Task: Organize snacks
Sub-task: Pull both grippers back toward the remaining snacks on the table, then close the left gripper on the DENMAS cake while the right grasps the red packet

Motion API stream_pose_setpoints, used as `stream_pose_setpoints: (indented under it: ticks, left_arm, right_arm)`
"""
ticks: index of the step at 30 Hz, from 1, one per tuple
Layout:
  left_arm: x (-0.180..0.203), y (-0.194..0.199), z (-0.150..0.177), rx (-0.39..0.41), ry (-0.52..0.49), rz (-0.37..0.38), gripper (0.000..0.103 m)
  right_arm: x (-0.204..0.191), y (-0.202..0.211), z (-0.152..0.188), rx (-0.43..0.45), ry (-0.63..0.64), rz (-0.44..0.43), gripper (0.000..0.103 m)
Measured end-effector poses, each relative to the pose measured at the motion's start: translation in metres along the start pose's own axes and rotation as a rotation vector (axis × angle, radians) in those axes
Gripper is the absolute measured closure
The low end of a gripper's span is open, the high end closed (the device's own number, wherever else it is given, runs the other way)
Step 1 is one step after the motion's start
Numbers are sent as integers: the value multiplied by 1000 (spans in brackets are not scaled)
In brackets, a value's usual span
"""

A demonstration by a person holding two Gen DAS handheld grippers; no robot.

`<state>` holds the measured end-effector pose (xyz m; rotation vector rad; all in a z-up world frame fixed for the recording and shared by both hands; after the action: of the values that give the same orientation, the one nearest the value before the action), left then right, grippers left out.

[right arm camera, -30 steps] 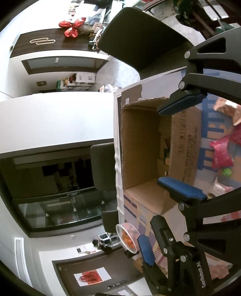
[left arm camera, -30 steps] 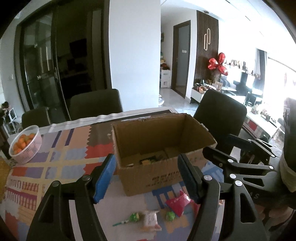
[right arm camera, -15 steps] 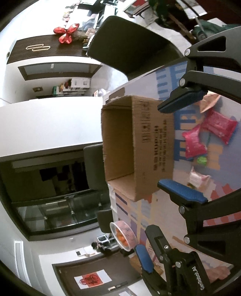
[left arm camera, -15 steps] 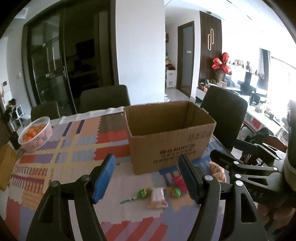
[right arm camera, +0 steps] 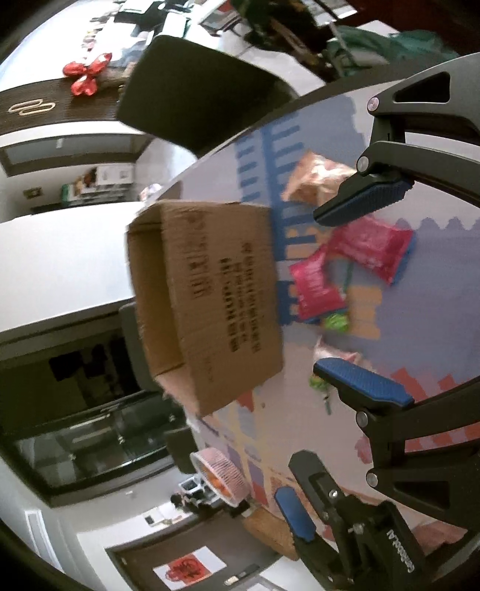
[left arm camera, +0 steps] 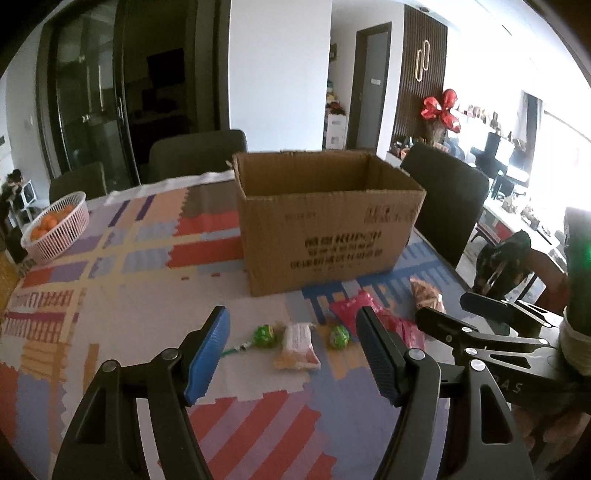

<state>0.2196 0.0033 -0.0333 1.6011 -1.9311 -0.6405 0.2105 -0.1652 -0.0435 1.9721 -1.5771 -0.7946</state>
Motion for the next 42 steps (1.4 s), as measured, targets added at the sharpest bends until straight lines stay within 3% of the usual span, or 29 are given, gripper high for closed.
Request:
stream_pose_setpoints:
  ticks: [12,24,42]
  left_arm:
    - [-5,-41,21,-92,35,27,34]
    - [-13,-84,37,-183,55,48,49]
    - [-9,-125,43,-261,52,67,60]
  right_arm:
    - [21,-26,32,-112,-63,63,29]
    - [31,-57,46,-203,-119,99,29]
    - [37,-86,47,-249,-126,124,32]
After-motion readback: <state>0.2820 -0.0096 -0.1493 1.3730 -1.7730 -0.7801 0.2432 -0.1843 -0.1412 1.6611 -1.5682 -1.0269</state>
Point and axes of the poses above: each gripper's, at about its wrist camera, not at the fingertips, and y roughly against the way its jaws point, x to its right, z to its underside, the point moved 4 cm from there along -y, roughly the way its jaws point, and after that the axes turned 5 degrees about y, right-handed, at the moved point
